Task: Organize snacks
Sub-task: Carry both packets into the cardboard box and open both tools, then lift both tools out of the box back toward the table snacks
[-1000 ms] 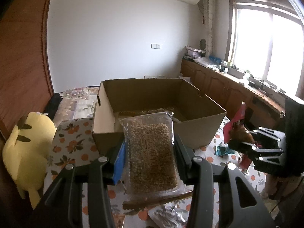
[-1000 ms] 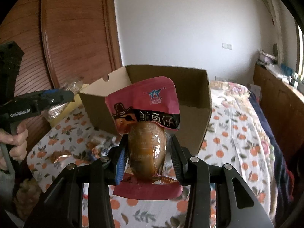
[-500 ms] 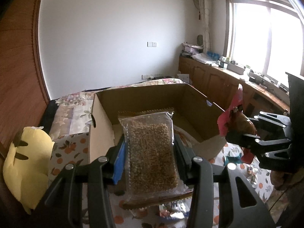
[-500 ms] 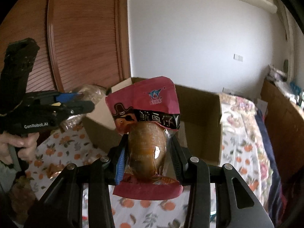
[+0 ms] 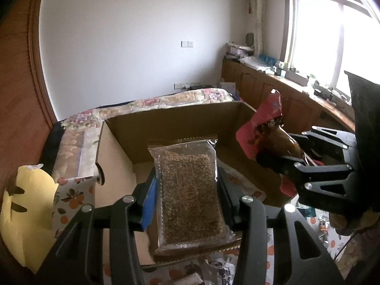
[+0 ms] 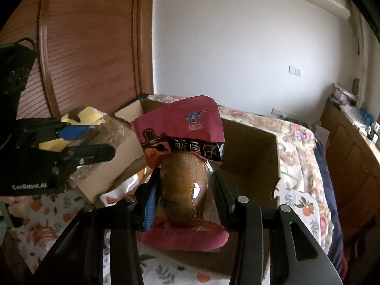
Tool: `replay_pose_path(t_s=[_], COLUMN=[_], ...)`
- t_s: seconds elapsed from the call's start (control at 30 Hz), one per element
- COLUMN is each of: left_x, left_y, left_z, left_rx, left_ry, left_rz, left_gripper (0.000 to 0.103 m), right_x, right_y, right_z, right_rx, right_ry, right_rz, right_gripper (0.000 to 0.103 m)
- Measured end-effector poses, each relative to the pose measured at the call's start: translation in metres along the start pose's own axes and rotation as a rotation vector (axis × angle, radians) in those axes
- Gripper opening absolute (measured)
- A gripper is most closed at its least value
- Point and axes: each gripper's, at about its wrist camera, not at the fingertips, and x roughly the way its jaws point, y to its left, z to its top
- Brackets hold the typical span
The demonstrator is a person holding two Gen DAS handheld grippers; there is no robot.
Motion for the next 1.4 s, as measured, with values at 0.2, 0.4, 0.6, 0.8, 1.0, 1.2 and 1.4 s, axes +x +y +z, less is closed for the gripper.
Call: replay_pose_path(t_s=[0.2,0.4,0.6,0.8,1.0,1.2,1.4], left_x=[0.019,0.025,0.028,0.03,0.023,0.008,-0.015], left_y=[0.001,-0.003,-0.001,-0.002,-0.009,-0.014,-0.015], left_z=[-0.004,-0.01,-0.015,-0.016,-0.02,-0.023,-0.025], left_rx=[0.006,0.011,-0.003,-0.002,0.028,0.03,0.022], left_ry=[0.05,0.068,0.081,0.099,0.107,0.105,0.08], left_rz=[0.006,0.005,0.006,0.002,0.012,0.005,-0.009], left_gripper=[0.046,0.047,0.048,0.056,0.06,0.062,0.065], right_x=[0.021,0.032,0.039,0.039,0.035,0.026,0.008], right_y=[-0.011,-0.009,-0.01,-0.013,-0.013,-0.007,-0.008], right_z=[-0.005,-0.012,-0.016,-0.017,-0.019,-0.015,-0.016], right_rx=[0.029,0.024,0.033,0.057,0.061,0.057,0.067], right_ry=[0.053,0.087,0.114,0.119,0.109,0.095,0.081], right_rz=[-0.003,-0.002,0.006,0.021,0.022,0.025,0.023], right_gripper=[0.042,0.042,0.042,0.043,0.044,0.047,0.048])
